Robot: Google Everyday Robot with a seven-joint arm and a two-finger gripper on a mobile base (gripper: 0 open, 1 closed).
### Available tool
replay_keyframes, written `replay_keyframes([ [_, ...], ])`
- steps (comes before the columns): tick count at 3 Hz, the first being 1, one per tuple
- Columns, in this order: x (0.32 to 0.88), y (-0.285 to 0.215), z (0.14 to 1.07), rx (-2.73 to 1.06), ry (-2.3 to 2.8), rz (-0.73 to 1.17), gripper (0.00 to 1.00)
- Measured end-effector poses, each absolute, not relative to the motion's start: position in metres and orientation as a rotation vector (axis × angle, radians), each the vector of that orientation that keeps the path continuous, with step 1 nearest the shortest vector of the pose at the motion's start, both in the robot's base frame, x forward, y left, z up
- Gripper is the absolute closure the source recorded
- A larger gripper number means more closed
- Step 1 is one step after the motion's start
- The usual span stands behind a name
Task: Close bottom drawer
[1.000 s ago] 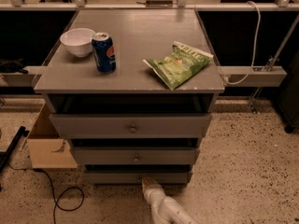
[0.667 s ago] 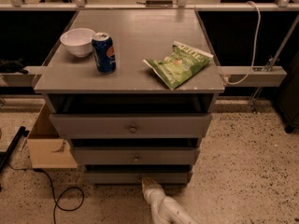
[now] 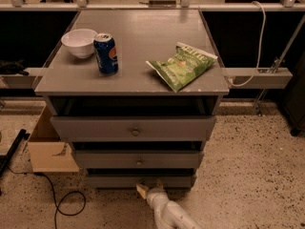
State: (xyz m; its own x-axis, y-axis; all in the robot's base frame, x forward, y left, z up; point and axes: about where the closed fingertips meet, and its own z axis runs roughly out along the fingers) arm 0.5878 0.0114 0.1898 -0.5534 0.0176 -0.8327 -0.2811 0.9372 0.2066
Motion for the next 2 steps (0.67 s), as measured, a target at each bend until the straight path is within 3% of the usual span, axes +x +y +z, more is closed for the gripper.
replay_keyframes([
  [2, 0.5878, 0.0114, 0.1898, -0.187, 2.127, 0.393, 0.00],
])
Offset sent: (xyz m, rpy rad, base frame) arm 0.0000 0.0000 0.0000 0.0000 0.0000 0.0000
